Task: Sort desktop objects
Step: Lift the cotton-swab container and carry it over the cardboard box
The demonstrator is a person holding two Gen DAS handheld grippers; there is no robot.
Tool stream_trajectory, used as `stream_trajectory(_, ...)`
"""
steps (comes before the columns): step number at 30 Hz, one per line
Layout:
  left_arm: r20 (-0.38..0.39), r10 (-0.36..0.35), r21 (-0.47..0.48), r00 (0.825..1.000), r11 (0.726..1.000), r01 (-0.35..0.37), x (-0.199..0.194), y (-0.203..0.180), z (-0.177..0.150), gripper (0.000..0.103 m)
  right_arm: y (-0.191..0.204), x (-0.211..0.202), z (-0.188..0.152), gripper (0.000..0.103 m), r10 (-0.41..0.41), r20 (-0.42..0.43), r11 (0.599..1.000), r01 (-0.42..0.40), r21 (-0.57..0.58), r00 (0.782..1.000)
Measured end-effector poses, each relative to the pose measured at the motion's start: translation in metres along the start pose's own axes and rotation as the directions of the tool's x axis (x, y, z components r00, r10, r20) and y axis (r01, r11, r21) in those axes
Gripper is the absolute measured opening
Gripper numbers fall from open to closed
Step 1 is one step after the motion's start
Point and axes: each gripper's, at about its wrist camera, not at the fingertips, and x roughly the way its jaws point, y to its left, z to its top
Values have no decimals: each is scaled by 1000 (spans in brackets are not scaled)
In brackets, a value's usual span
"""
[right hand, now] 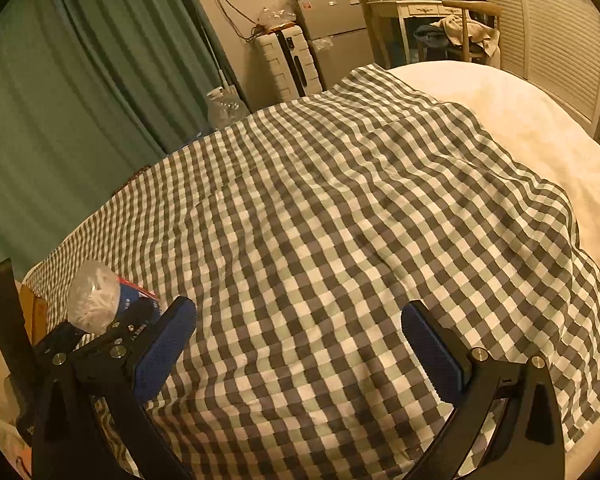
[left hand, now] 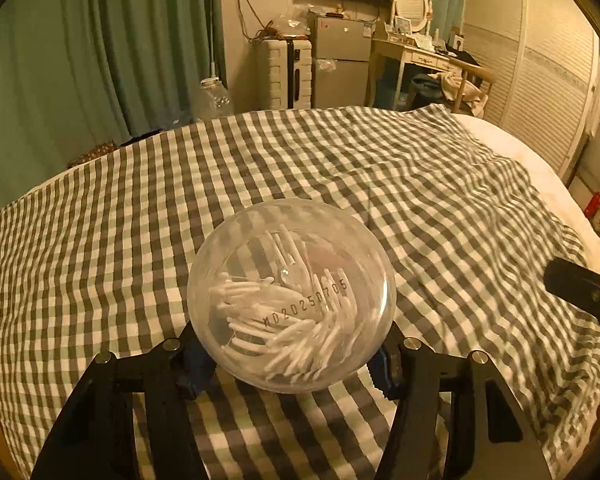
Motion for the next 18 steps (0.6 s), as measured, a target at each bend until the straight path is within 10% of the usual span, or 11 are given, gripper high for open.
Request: stream_trajectory(18, 171, 134, -165, 976, 981, -106, -235, 130, 2, 62, 158, -140, -23, 103, 141, 110, 971, -115, -210, 984)
